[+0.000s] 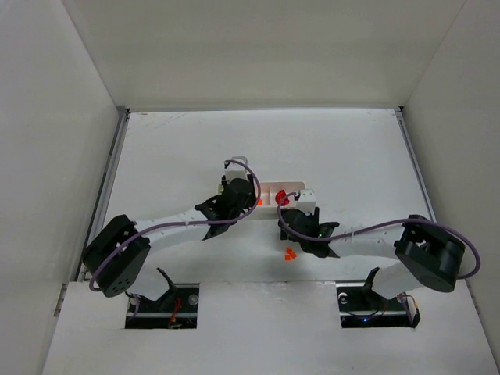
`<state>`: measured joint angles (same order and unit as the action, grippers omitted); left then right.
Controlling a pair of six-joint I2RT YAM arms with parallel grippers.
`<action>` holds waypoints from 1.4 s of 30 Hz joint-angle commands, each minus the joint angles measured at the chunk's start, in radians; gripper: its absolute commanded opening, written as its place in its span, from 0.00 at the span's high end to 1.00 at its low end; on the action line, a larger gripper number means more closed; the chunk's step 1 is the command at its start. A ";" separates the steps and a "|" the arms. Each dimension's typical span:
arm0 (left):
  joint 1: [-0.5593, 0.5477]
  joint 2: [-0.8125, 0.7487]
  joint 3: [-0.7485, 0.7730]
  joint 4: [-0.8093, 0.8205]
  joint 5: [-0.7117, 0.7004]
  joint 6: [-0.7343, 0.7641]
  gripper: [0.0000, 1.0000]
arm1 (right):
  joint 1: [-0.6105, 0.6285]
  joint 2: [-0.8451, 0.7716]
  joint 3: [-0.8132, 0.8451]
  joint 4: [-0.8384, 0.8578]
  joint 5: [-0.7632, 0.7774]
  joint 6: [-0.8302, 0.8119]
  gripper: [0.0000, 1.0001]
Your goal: Sort the legos into containers by color
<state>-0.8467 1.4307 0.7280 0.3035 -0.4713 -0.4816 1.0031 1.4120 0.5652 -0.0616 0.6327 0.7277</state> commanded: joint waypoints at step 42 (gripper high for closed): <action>0.145 -0.384 -0.289 0.183 -0.101 -0.057 0.59 | -0.005 0.154 0.406 0.213 -0.126 -0.224 0.60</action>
<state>-0.7208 1.0885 0.4603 0.4366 -0.5259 -0.5152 1.0218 1.4845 0.9112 0.0277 0.5640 0.5720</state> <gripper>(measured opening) 0.403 0.418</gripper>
